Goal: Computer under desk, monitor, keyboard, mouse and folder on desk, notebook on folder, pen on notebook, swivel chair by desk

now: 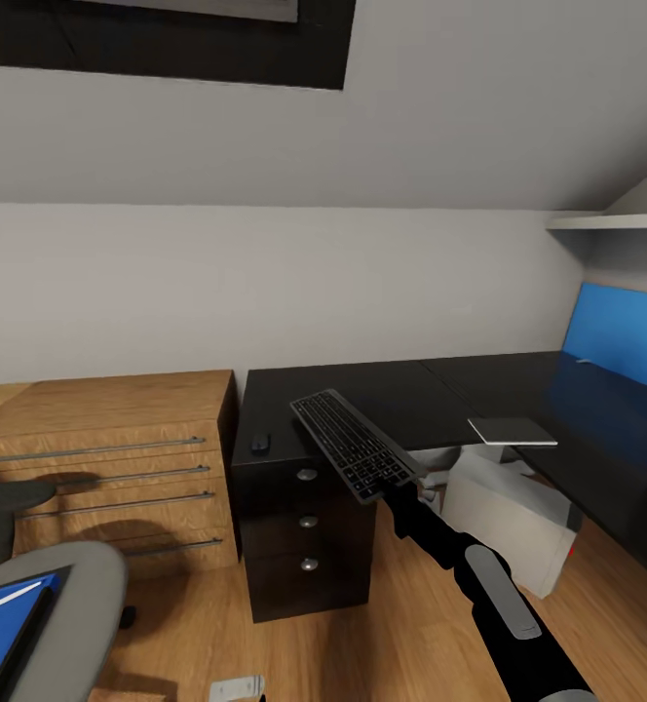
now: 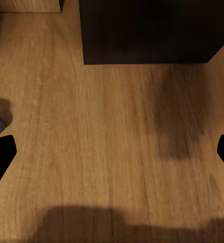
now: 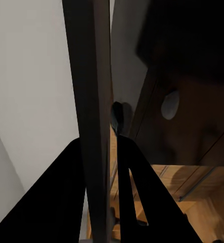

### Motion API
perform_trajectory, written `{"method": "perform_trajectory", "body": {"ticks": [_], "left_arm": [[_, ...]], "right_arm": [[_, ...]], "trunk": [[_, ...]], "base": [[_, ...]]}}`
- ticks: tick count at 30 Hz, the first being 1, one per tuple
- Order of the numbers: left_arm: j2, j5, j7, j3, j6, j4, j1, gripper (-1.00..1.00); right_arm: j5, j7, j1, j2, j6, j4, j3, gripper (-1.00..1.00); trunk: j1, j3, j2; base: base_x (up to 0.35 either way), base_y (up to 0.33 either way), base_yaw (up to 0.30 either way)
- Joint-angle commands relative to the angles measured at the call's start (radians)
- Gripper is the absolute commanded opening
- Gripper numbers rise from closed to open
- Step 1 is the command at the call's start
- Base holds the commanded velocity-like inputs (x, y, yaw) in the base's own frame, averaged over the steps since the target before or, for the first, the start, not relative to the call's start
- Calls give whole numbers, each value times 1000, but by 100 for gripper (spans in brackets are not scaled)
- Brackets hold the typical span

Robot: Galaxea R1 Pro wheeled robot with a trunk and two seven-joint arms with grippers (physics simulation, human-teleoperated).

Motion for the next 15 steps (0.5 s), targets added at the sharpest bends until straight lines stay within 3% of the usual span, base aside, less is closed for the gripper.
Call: {"method": "perform_trajectory", "body": {"ticks": [1,11,15], "left_arm": [[1,10,8,-5,-1,-1,-1,100],[1,10,8,-4,-1,-1,-1,100],[1,10,9,-4,-2,-1,-1,100]], "right_arm": [[-4,5,-1,-1,1,0,1,-100],[-4,6,-1,-1,6,0,-1,-100],[-5,5,0,-1,7,0,-1,-100]], "trunk": [[0,-1,0],[0,-1,0],[0,-1,0]], "base": [[0,0,5],[6,1,1],[171,63,0]]}}
